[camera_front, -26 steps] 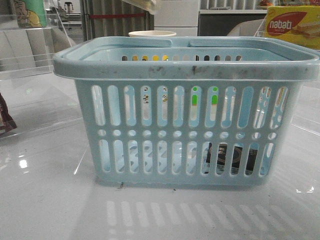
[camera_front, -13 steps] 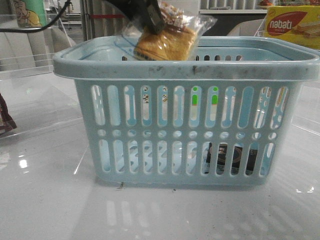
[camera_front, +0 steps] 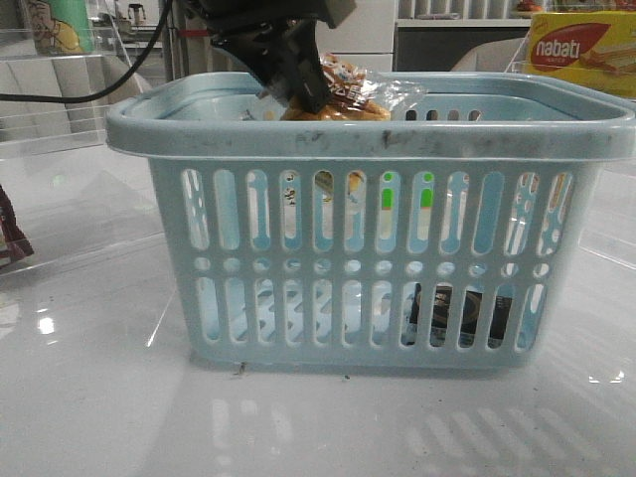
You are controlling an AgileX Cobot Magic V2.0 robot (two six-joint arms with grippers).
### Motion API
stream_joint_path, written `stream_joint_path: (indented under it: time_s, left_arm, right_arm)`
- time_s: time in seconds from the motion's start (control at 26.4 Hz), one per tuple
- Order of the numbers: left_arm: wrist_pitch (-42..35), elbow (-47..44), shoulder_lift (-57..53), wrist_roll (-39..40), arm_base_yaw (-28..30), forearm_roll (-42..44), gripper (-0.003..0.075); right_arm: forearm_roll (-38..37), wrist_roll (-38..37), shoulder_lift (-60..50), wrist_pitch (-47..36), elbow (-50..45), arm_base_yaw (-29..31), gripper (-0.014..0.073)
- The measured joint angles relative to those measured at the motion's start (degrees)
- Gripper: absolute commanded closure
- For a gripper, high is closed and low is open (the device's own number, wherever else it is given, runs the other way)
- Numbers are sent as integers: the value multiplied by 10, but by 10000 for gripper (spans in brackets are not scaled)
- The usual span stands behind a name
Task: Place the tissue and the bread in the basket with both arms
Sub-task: 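Carry the bread over the basket and open the left gripper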
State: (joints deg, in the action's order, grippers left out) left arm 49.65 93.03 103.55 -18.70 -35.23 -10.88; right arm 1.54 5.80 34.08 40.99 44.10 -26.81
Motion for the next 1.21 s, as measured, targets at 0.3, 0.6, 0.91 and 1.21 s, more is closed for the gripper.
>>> stream_joint_path:
  time_s: [0.3,0.6,0.91,1.21]
  left_arm:
    - [11,0,0,0,0,-1,285]
    - [39,14,-21,0,-1,-2,284]
    - [59,15,-184,0,-1,-3,284]
    - [77,-104,-356,0,-1,-3,285]
  right_arm:
    - [0,0,0,0,0,0,138]
    - [0,0,0,0,0,0,138]
    - [0,0,0,0,0,0,138]
    - [0,0,0,0,0,0,138]
